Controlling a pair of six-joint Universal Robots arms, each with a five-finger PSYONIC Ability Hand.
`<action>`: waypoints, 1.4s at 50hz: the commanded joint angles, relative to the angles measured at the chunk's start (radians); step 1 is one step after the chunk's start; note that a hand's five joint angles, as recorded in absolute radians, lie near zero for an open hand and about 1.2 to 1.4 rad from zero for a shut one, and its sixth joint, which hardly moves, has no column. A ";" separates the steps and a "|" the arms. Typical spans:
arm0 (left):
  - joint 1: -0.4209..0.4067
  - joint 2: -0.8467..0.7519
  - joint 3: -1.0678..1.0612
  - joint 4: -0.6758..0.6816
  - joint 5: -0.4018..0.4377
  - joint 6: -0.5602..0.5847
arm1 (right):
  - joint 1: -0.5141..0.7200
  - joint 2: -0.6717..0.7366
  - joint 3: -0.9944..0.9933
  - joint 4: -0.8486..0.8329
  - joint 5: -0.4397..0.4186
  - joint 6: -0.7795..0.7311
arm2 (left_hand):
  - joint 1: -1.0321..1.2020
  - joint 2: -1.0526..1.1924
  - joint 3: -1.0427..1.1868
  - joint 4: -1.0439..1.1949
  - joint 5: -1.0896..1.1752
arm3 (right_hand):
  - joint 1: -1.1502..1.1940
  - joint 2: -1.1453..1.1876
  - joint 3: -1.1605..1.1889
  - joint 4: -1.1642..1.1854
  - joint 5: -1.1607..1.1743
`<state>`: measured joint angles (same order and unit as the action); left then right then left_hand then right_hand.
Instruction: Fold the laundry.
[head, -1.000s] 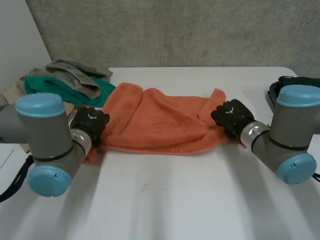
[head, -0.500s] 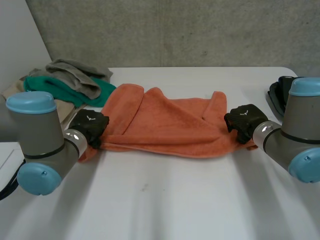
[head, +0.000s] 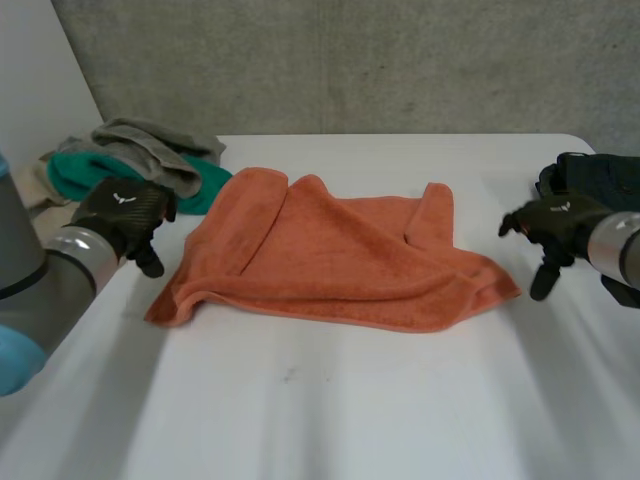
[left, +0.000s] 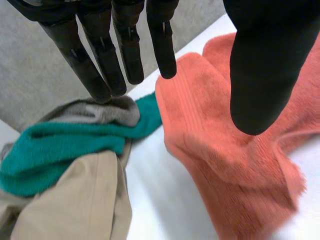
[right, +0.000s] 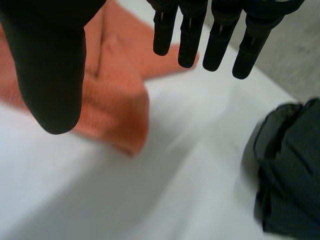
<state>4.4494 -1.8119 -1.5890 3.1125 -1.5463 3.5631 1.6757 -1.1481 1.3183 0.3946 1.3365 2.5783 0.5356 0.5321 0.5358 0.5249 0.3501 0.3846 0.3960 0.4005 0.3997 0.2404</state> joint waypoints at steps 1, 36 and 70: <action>0.041 -0.003 -0.055 -0.092 0.031 0.000 | -0.057 0.045 0.090 -0.054 -0.059 -0.064 | 0.109 0.113 0.109 0.120 0.120 | 0.113 0.102 0.097 0.098 0.083; -0.053 -0.317 0.132 -0.019 0.020 -0.004 | -0.018 0.251 0.075 -0.453 -0.180 -0.038 | 0.036 0.039 0.036 0.046 0.047 | 1.012 1.000 0.996 0.997 0.981; -0.099 -0.295 0.219 -0.034 -0.143 0.117 | -0.036 0.039 0.104 -0.183 -0.180 -0.029 | 0.861 0.864 0.860 0.871 0.872 | 1.012 1.000 0.996 0.997 0.981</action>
<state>4.3392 -2.2506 -1.3025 3.1488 -1.6873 3.6581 1.6522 -1.0392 1.4531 0.0722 1.1605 2.5731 1.1601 1.1940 1.1842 1.1914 0.9806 1.0954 1.1681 1.1846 1.1946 0.9698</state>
